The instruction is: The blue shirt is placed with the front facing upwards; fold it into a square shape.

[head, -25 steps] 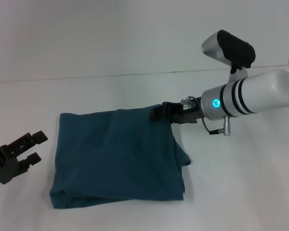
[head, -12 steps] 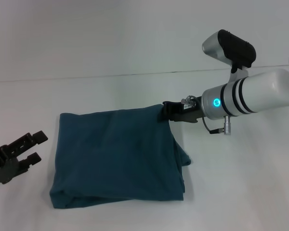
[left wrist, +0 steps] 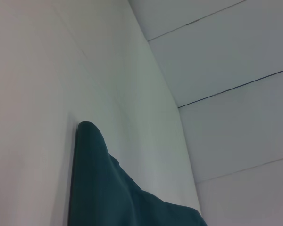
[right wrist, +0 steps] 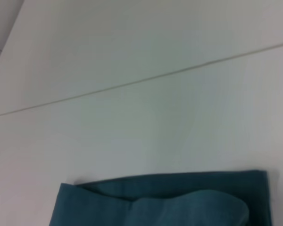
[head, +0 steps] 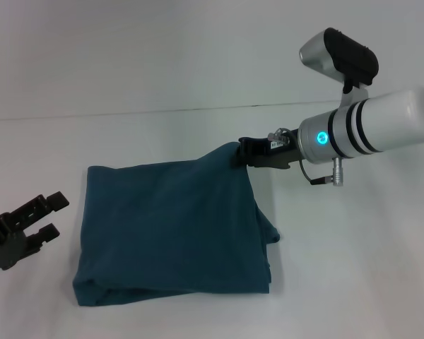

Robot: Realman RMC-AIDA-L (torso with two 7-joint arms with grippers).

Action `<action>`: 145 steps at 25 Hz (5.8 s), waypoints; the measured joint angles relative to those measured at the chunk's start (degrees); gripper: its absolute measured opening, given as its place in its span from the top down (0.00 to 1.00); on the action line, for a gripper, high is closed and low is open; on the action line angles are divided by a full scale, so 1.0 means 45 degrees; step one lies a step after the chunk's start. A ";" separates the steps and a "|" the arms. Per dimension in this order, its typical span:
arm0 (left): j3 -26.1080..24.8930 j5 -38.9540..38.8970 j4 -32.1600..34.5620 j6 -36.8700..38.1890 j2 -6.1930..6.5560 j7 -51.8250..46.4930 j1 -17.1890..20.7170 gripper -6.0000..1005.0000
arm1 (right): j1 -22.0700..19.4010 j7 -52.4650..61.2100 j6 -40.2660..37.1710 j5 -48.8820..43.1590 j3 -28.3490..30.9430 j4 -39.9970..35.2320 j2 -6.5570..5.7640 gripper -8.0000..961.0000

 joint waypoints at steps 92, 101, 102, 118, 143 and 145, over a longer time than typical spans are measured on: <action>0.5585 0.4044 -0.2449 -1.0299 0.0571 0.2416 -0.5918 0.09 | -0.1219 -0.0001 -0.6669 0.1843 0.0270 -0.3222 -0.2585 0.26; 0.6214 0.4889 -0.3203 -1.0877 0.0693 0.1720 -0.6339 0.09 | -0.1221 -0.0001 -0.6604 0.1846 0.0249 -0.3222 -0.2576 0.26; 0.6217 0.4934 -0.3212 -1.0874 0.0675 0.1700 -0.6324 0.10 | -0.1239 -0.0001 -0.6593 0.1846 0.0252 -0.3222 -0.2575 0.26; 0.6294 0.4976 -0.2581 -1.0778 0.0347 0.1744 -0.5954 0.10 | -0.1310 -0.0001 -0.6482 0.1846 0.0269 -0.3170 -0.2564 0.26; 0.6257 0.4934 -0.1574 -1.0521 0.0122 0.1612 -0.5485 0.95 | -0.1331 -0.0001 -0.6370 0.1846 0.0217 -0.3026 -0.2575 0.26; 0.6249 0.4921 -0.1279 -1.0379 0.0107 0.1465 -0.5308 0.97 | -0.1331 -0.0001 -0.6370 0.1846 0.0217 -0.3026 -0.2574 0.26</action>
